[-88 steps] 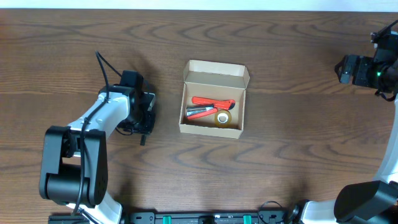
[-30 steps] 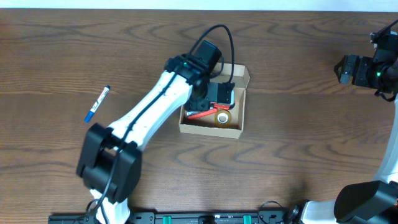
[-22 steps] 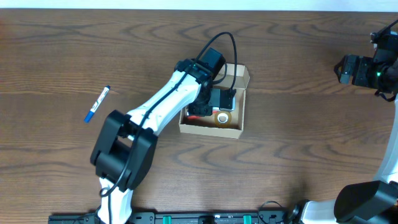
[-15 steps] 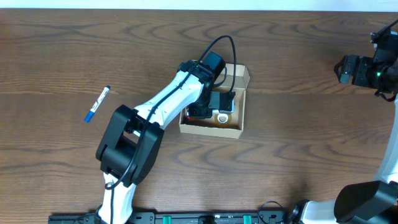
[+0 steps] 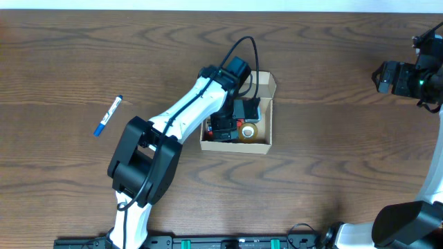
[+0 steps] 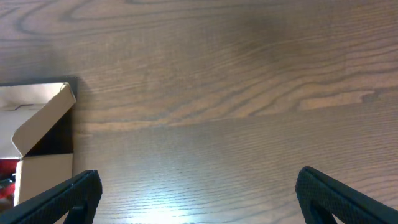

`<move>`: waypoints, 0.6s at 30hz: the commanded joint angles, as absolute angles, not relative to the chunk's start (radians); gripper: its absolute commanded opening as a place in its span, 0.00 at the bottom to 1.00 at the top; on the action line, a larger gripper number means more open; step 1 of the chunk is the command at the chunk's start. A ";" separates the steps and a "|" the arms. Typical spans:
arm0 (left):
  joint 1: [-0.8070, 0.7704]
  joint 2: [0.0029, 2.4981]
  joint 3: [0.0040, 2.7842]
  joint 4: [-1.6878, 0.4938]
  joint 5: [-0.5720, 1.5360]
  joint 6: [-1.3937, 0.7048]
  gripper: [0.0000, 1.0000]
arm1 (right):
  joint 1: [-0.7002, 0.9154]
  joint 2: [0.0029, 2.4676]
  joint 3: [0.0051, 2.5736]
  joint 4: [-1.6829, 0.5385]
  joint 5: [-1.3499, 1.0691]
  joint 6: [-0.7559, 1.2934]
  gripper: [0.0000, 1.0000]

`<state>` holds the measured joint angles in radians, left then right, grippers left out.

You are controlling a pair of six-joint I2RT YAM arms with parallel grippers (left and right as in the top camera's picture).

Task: Pack container
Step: 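Carry the white marker into the box and lower it, then move the left gripper to the blue-capped marker on the table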

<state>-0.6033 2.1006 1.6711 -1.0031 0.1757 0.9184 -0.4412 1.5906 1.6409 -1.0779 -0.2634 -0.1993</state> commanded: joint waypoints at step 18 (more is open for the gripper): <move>-0.400 1.767 1.964 -1.272 -0.191 0.363 0.95 | -0.438 1.594 1.638 -1.077 -0.278 -0.207 0.99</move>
